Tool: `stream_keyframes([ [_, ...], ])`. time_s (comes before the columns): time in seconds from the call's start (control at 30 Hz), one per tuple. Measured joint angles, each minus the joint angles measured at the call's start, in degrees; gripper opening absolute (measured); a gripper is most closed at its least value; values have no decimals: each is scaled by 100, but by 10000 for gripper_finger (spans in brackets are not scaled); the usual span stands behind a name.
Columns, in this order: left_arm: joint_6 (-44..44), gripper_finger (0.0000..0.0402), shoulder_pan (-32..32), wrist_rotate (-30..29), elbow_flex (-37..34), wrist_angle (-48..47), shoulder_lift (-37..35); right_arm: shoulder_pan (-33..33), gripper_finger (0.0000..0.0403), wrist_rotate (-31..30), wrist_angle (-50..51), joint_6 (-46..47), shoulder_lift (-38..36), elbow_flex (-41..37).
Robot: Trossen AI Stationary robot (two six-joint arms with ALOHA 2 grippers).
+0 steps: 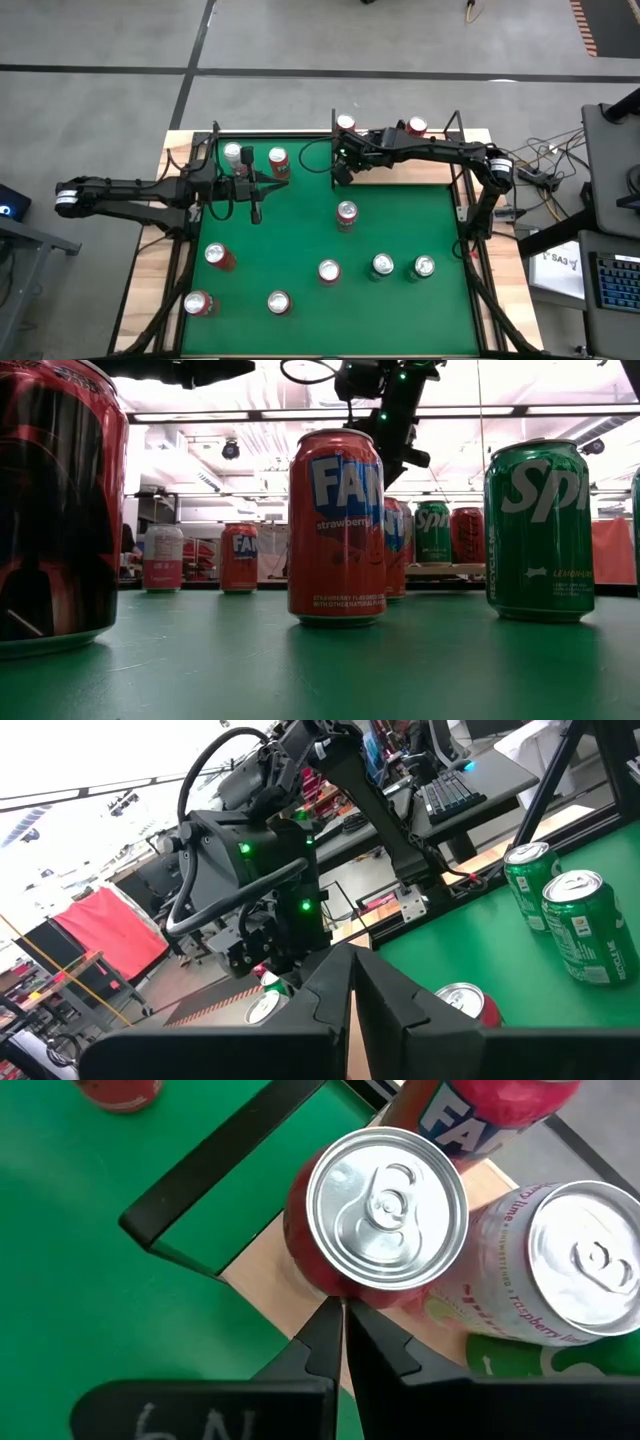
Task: Place canned beverage on shelf
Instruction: Put the red soda can on the shelf aligned with the other red soda can
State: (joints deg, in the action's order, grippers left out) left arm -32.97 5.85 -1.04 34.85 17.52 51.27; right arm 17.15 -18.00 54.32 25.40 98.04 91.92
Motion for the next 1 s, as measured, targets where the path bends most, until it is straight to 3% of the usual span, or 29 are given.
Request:
stream_keyframes([
  [1.0, -2, 0, 0, 0, 0, 2, 0, 240, 9, 13, -594, -252, 11, 0],
])
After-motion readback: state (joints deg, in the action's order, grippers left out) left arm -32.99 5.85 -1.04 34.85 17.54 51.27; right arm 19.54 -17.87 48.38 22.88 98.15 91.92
